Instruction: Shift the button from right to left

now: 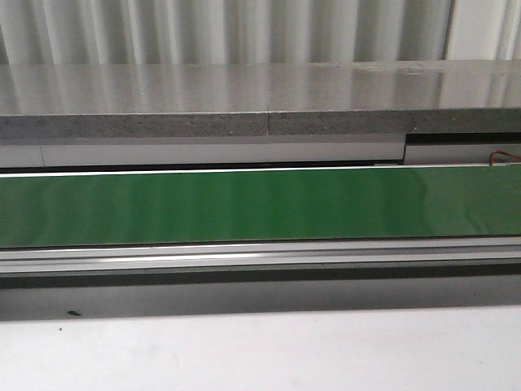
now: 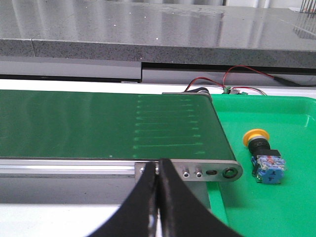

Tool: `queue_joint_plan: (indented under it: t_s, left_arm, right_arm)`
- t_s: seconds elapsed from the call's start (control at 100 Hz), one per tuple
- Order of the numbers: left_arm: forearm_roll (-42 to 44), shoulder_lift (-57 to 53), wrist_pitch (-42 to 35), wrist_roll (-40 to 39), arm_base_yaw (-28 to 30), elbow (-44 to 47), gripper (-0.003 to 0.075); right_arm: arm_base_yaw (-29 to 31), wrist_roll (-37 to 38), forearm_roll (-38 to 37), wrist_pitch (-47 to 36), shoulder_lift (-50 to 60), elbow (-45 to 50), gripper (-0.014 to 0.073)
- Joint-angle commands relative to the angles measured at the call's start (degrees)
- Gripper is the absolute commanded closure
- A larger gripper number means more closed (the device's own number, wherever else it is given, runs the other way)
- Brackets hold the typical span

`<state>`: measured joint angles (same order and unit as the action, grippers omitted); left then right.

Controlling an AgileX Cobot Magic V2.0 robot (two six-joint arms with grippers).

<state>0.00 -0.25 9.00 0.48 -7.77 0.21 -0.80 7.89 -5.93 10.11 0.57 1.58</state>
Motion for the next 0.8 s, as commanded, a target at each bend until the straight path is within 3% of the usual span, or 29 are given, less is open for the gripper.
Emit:
queue_joint_plan:
  t_s: [0.0, 0.79]
  left_arm:
    - [-0.4, -1.8, -4.4, -0.5, -0.5, 2.2, 0.0741]
    - [-0.4, -1.8, -4.4, -0.5, -0.5, 2.2, 0.0741]
  right_arm:
    - [-0.1, -0.5, -0.9, -4.3, 1.2, -1.2, 0.0662]
    - [-0.1, -0.5, -0.9, -4.1, 1.2, -1.9, 0.0662]
